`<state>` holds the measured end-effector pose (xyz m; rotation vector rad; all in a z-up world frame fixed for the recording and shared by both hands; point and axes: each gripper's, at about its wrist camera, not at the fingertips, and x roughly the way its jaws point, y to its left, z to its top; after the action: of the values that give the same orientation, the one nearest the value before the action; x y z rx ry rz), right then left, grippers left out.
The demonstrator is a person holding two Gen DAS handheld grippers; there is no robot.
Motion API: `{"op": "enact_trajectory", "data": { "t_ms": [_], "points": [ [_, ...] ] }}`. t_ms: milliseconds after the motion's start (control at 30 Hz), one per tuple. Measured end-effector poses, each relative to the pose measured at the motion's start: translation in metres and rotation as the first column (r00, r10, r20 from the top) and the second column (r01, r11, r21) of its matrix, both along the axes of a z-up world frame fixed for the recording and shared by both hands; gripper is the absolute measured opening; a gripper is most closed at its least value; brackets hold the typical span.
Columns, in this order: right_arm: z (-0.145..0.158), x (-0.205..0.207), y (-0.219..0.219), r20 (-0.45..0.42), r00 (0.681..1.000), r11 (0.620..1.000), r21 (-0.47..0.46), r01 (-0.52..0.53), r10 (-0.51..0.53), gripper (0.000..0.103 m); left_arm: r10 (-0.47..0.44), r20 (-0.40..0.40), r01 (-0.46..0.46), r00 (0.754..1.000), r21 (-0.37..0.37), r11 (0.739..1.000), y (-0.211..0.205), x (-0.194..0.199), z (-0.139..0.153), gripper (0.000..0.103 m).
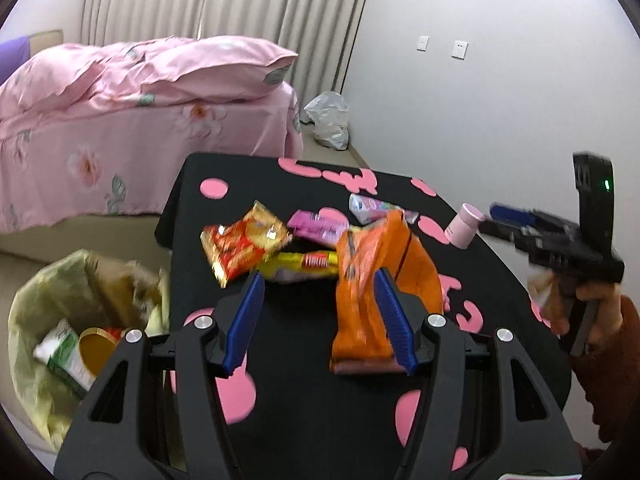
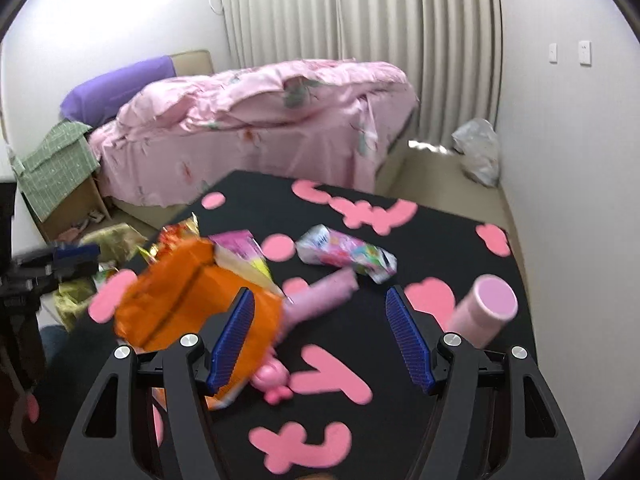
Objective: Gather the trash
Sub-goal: 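Grasp the orange plastic bag with the left gripper while the right gripper grasps the pink cartoon packet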
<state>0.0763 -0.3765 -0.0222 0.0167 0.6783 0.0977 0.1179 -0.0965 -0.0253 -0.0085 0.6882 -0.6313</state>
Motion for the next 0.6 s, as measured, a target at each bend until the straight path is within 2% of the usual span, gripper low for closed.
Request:
{"op": "enact_trajectory", "data": {
  "t_ms": [133,200,367,467,500,533,600],
  "points": [
    [-0.013,-0.008,0.005,-0.003,1.0,0.999,-0.043,-0.014,0.014,0.064,-0.002,-0.064,-0.001,0.998,-0.042,0.999,-0.009,0.016,-0.001,0.054],
    [-0.021,-0.007,0.008,-0.017,1.0,0.997,-0.078,-0.007,0.006,0.064,-0.041,-0.109,0.033,0.993,-0.067,0.997,-0.016,0.014,-0.008,0.054],
    [-0.036,0.002,0.005,-0.037,0.997,0.986,-0.156,0.065,-0.072,0.064,-0.023,-0.188,0.015,0.982,-0.044,0.999,-0.035,0.002,-0.034,0.054],
    [-0.038,0.006,-0.001,-0.039,0.997,0.989,-0.132,0.066,-0.072,0.064,0.009,-0.247,-0.006,0.969,0.012,1.0,-0.047,0.0,-0.052,0.054],
    [-0.038,0.007,-0.002,-0.041,0.997,0.991,-0.119,0.059,-0.065,0.064,0.001,-0.266,0.004,0.964,0.018,1.0,-0.049,-0.002,-0.055,0.049],
    [-0.037,0.009,-0.004,-0.04,0.998,0.994,-0.099,0.051,-0.055,0.064,-0.008,-0.273,0.013,0.962,0.016,1.0,-0.05,-0.005,-0.057,0.039],
    [-0.033,0.017,-0.009,-0.026,0.999,0.997,-0.062,0.043,-0.044,0.064,-0.03,-0.279,0.033,0.96,0.003,0.999,-0.046,-0.011,-0.052,0.033]
  ]
}}
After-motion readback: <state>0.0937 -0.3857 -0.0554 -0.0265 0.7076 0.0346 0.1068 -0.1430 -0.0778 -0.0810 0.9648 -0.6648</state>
